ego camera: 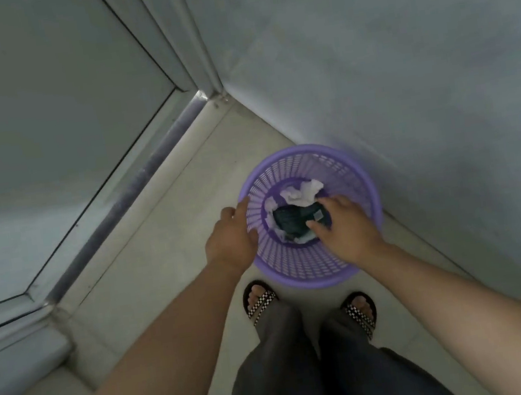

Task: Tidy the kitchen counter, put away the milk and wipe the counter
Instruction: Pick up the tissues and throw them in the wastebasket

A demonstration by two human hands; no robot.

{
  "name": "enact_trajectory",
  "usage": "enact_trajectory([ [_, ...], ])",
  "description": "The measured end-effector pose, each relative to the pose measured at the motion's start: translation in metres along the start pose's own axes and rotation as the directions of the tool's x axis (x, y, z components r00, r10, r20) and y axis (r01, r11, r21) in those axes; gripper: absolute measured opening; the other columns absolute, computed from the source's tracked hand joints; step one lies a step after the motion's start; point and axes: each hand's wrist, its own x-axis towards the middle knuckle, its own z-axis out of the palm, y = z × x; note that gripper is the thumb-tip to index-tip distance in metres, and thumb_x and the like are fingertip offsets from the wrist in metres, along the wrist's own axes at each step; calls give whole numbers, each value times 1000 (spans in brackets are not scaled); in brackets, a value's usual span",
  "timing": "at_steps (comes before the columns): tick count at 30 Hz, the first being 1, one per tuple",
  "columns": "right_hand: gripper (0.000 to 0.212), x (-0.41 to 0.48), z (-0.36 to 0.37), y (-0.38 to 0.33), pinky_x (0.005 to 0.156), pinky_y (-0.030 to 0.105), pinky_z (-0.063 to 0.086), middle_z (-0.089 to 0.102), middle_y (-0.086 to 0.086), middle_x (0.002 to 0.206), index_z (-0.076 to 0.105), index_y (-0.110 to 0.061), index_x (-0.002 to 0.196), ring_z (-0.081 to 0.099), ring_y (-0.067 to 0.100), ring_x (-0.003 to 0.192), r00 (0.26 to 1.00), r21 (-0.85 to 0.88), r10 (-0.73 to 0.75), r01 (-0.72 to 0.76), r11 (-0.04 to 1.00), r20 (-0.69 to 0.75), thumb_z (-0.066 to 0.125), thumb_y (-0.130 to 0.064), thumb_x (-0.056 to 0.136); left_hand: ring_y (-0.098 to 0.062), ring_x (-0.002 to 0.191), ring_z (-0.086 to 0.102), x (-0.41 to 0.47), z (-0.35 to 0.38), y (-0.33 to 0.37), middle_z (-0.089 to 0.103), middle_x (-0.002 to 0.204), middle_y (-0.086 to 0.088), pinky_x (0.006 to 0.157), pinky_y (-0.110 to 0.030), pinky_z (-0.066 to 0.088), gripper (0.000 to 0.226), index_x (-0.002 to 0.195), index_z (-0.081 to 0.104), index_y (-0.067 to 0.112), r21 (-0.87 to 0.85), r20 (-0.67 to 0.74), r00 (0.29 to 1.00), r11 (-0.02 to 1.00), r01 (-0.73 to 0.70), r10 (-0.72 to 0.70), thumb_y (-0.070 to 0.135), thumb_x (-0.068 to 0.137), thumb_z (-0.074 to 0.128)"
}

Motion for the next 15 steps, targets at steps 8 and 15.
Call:
enact_trajectory([
  [8, 54, -77, -77, -33, 97, 35, 42, 50, 14, 133, 47, -12, 132, 48, 30, 119, 999, 33, 15, -14, 999, -30, 50, -44, 90, -31, 120, 46, -61, -81, 22, 41, 139, -14, 92, -39, 43, 63, 146, 21, 22, 21, 33, 999, 1000, 11, -11, 38, 91, 48],
  [15, 50, -212, -177, -115, 91, 34, 44, 50, 5, 131, 50, -16, 127, 51, 24, 111, 999, 105, -40, 43, 994, -22, 44, -49, 91, -26, 124, 44, -194, -201, 64, 41, 142, -11, 100, -41, 40, 57, 142, 30, 20, -73, 16, 999, 996, -41, 43, 43, 92, 44],
])
